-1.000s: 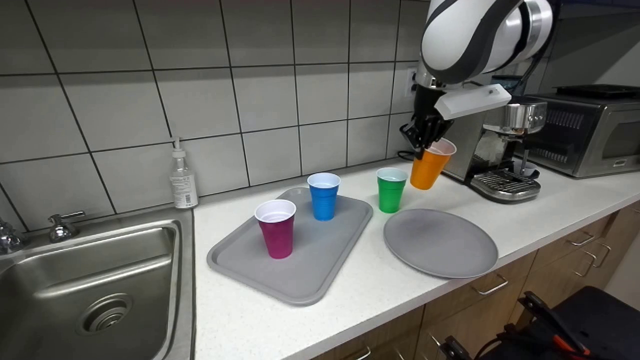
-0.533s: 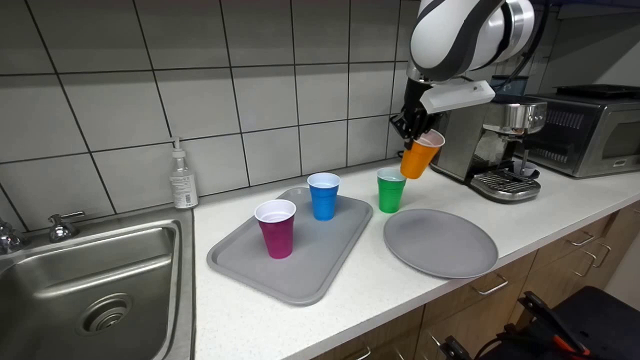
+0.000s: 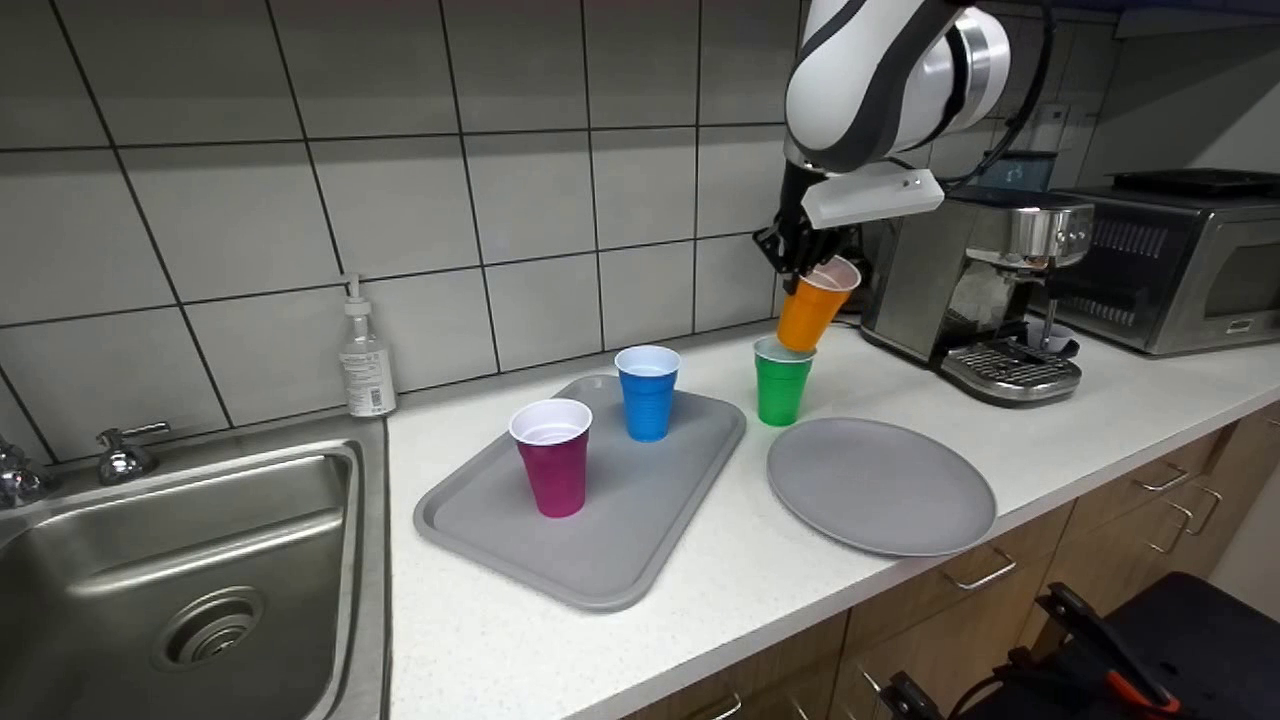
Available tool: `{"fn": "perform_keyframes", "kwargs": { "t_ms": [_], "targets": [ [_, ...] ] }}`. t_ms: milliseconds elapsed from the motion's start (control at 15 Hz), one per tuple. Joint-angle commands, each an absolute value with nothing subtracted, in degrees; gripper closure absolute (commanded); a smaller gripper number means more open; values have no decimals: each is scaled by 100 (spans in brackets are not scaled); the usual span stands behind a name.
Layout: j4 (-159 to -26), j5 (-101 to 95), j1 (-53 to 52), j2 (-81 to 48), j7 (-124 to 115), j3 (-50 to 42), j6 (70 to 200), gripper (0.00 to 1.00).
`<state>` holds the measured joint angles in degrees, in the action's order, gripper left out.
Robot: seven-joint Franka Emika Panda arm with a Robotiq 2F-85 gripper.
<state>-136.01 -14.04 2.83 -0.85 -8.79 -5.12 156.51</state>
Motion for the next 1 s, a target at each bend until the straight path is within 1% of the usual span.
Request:
{"fn": "perform_keyframes", "kwargs": {
  "t_ms": [0, 467, 933],
  "targets": [
    [-13189, -1556, 266, -474, -1189, -475, 15653, 99],
    [-12868, -1470, 126, -796, -1132, -521, 15597, 99],
    [-12876, -1384, 102, -856, -1024, -535, 15545, 99]
  ]
}}
